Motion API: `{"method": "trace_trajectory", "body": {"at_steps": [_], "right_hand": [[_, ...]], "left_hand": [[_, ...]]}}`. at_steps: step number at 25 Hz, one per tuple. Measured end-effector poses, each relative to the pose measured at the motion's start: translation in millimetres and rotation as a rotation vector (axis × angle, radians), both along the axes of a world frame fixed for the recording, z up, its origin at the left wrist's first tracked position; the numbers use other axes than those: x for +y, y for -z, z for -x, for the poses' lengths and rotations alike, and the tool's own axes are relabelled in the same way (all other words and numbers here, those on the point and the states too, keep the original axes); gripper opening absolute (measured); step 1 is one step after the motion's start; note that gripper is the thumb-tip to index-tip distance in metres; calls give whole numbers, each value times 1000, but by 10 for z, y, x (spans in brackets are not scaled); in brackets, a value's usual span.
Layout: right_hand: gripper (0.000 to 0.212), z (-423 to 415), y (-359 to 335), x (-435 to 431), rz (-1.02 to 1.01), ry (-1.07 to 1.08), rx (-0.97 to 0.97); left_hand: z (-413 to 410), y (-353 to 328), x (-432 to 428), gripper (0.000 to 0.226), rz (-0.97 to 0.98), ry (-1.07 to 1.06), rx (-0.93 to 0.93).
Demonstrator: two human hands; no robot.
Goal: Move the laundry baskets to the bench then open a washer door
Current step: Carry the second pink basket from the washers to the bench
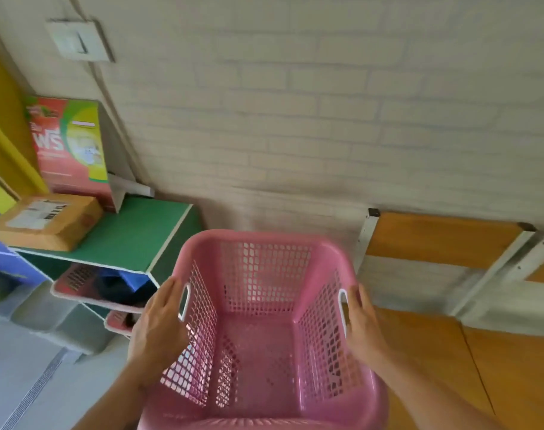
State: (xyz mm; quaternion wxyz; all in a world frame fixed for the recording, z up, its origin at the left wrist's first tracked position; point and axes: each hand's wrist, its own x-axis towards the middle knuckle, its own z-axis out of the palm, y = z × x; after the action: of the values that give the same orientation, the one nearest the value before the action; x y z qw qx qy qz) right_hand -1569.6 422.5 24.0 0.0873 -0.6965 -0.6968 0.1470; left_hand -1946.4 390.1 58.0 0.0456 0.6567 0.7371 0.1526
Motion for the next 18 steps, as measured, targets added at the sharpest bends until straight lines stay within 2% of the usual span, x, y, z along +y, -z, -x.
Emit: {"method": "trace_trajectory", "body": {"at_steps": [5,11,15,17,18], "right_hand": [[89,359,540,-31,162,107,-192],[100,794,1701,-196,328,155,-294],[108,864,2169,-354,442,194,-220],[105,873,2206,-393,489,188,-139],[100,870,2183,-408,502,192,-106]], "left_hand": [[329,958,390,90,158,122,14],[619,2369,343,88,341,226,60],[571,2659,352,80,439,276,14],[591,2682,348,76,470,372,-31],[604,2652,377,73,539,354,-67]]}}
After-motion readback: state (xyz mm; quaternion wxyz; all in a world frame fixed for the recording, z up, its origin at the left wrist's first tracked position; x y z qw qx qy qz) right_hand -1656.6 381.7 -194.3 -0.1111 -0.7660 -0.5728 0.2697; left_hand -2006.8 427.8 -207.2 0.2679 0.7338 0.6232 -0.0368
